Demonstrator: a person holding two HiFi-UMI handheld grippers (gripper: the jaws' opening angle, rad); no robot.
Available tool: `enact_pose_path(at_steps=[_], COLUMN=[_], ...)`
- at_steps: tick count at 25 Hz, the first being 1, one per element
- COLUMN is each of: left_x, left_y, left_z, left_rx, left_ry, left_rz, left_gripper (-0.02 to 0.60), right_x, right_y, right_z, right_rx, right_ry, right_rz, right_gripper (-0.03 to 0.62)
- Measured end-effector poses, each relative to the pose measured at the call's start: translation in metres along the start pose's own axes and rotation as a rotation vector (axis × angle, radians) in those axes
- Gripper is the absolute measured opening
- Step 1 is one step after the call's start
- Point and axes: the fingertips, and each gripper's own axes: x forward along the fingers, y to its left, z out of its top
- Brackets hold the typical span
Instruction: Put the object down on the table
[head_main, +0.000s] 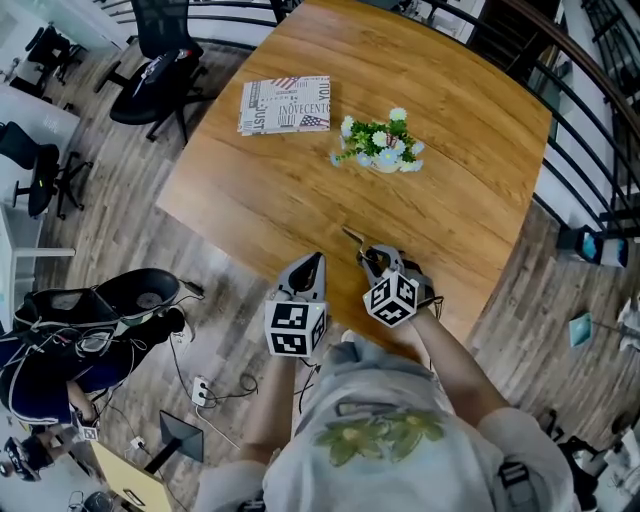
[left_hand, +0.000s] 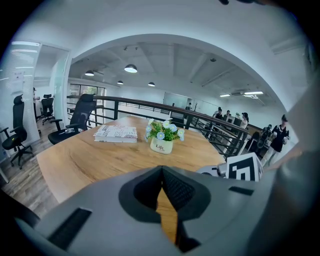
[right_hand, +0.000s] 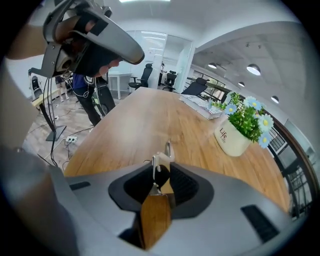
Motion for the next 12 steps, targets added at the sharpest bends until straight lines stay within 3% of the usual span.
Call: enact_pose_path(at_steps=[12], left_x=[0.000], left_y=[-0.002], left_z=[-0.006], left_rx=[0.013], left_ry=[0.022], left_rz=[0.001], left_gripper=[0.014], right_x=[0.008], right_y=[0.013], right_z=[-0.002], right_rx=[0.032], right_ry=[-0.012], right_rz=[0.067], right_gripper=[0.170])
